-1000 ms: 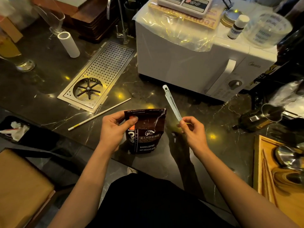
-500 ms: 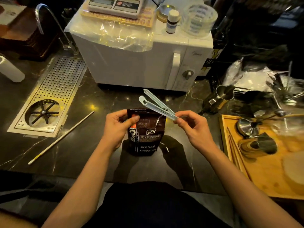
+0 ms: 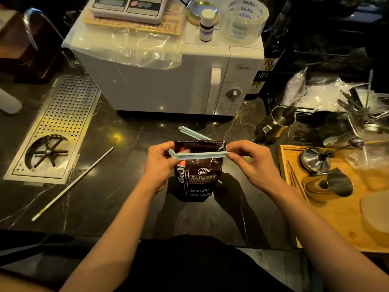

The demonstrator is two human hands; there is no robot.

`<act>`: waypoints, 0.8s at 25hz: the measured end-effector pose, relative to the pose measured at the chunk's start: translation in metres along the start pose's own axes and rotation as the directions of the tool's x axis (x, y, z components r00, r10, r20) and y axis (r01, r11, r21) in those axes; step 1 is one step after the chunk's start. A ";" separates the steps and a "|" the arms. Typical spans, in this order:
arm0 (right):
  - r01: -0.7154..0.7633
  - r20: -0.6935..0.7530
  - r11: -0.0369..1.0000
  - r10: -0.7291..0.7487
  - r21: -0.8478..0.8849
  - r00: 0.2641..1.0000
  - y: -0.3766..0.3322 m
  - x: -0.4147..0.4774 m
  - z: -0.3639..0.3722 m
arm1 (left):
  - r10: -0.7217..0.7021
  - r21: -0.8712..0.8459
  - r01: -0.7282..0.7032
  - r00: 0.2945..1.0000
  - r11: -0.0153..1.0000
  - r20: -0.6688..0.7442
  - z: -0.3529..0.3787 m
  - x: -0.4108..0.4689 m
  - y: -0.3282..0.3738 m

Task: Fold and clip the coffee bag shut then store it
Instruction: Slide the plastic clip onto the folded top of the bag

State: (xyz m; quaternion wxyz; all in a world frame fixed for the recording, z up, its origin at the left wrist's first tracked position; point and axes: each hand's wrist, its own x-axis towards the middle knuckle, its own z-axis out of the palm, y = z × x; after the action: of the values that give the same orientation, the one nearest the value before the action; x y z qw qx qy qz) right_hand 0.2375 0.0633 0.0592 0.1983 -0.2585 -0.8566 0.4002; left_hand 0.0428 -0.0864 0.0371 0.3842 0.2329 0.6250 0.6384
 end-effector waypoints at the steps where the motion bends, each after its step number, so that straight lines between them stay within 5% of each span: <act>1: 0.007 0.003 1.000 -0.007 -0.001 1.000 0.000 0.001 0.000 | -0.007 -0.004 0.007 1.000 1.000 0.000 0.000 0.000 0.000; 20: -0.115 -0.108 0.971 0.140 0.210 0.984 -0.013 0.001 0.019 | -0.002 0.003 0.002 1.000 1.000 -0.023 0.002 -0.008 0.001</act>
State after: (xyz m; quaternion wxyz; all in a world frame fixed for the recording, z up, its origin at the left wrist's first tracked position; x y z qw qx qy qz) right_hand 0.2228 0.0460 0.0580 0.2496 -0.3154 -0.7792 0.4807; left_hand 0.0492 -0.0917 0.0395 0.3775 0.2254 0.6304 0.6398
